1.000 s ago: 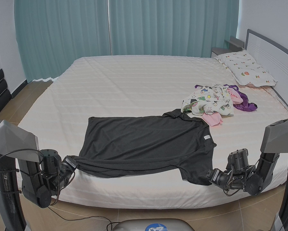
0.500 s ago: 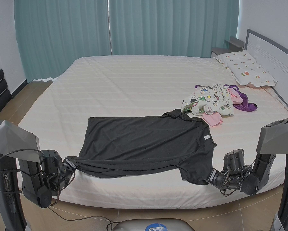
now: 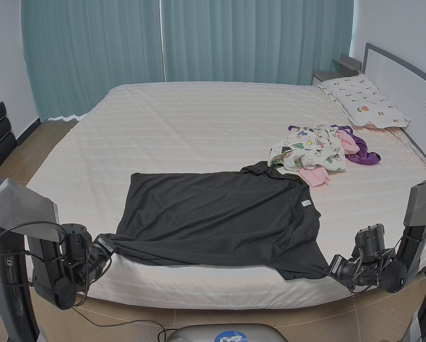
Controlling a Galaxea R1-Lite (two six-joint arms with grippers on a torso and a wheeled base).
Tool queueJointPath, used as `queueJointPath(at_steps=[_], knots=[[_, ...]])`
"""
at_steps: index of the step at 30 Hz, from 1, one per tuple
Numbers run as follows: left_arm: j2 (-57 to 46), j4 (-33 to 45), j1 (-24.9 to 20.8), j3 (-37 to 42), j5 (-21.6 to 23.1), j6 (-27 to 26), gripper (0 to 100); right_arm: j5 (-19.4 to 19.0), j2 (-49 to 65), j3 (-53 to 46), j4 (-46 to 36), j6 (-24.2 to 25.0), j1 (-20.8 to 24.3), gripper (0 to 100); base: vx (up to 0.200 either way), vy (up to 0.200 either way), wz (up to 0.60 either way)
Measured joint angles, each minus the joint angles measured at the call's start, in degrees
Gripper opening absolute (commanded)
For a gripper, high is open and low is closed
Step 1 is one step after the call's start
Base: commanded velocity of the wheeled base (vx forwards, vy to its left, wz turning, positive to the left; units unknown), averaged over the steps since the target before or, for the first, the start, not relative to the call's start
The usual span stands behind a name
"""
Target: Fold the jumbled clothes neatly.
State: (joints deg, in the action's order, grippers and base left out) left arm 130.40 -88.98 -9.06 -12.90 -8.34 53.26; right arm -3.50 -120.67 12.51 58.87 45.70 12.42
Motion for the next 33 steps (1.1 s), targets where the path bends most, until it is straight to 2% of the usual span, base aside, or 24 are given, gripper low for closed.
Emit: queueJointPath(at_steps=[7, 21, 25, 30, 33], knots=[[-0.6, 0.0, -1.9, 3.3, -0.8, -7.2, 0, 0.2, 5.1, -4.9, 0.3, -0.5, -0.1, 0, 0.0, 0.0, 0.0], [-1.3, 0.0, -2.5, 7.6, -1.5, -12.8, 0, 0.8, 11.4, -11.3, 0.3, -1.7, 1.5, 0, 0.0, 0.0, 0.0], [-1.6, 0.0, -2.5, 8.3, -1.5, -13.0, 0, 2.4, 12.4, -11.5, -0.3, -1.4, 2.6, 0, 0.0, 0.0, 0.0], [-2.8, 0.0, -2.8, 9.8, -1.4, -15.0, 0, 6.5, 13.8, -11.5, -0.9, -0.7, 6.2, 0, 0.0, 0.0, 0.0], [-3.9, 0.0, -2.8, 10.9, -1.4, -16.3, 0, 7.6, 14.9, -11.5, -2.2, -0.4, 8.2, 0, 0.0, 0.0, 0.0]])
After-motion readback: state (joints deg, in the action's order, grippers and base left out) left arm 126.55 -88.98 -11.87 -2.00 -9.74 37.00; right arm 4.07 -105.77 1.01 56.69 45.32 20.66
